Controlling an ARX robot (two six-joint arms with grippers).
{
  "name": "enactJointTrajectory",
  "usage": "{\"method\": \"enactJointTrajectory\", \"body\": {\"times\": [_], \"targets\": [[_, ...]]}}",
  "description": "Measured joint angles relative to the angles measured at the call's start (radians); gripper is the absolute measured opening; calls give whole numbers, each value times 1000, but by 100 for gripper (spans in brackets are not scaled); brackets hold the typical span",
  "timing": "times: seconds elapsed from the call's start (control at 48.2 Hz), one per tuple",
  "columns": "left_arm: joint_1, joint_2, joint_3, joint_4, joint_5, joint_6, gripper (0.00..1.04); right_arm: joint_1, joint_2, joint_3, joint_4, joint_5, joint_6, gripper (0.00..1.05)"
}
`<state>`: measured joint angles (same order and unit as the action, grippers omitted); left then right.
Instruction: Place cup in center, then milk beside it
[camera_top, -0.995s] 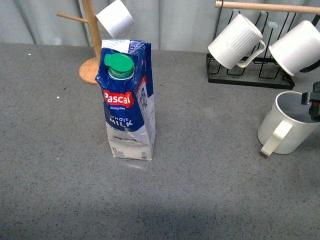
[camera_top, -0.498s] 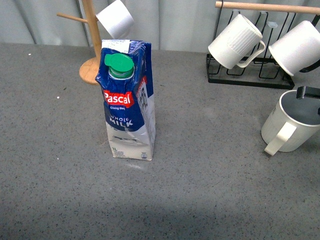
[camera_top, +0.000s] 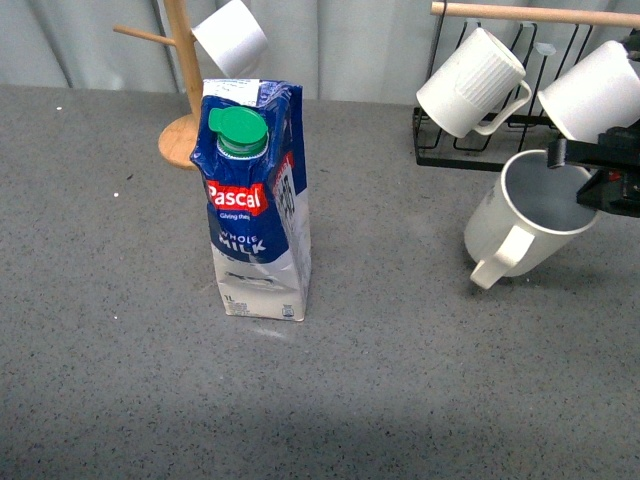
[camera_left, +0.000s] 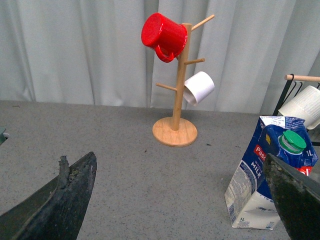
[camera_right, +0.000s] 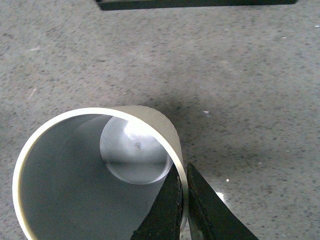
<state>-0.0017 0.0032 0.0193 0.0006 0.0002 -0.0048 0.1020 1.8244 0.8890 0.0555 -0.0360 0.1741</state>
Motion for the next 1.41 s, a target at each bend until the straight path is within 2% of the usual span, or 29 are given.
{"method": "enactJointTrajectory", "body": {"times": [0.228,0.643,0.829,0.933,1.037,1.182,1.285,1.327,1.368,1.41], "targets": [[0,0,0,0,0,0,98,60,38,32,-28,-23,34,2],[0,0,0,0,0,0,98,90,91,52,-51,-29,87,2],[0,0,0,0,0,0,98,84,90,50,-13,-46,102,38],[0,0,0,0,0,0,98,74,72,32,35,-52,111,54],[0,0,0,0,0,0,98,60,30,-4,119,-68,128,70],[0,0,0,0,0,0,98,40,-63,-65,219,-8,114,97],[0,0,0,0,0,0,98,26,-93,-117,326,-6,116,95],[0,0,0,0,0,0,98,26,-83,-166,489,51,76,90],[0,0,0,0,0,0,98,23,-67,-249,751,134,5,81],[0,-1,0,0,0,0,98,19,-66,-301,875,142,-46,75]]}}
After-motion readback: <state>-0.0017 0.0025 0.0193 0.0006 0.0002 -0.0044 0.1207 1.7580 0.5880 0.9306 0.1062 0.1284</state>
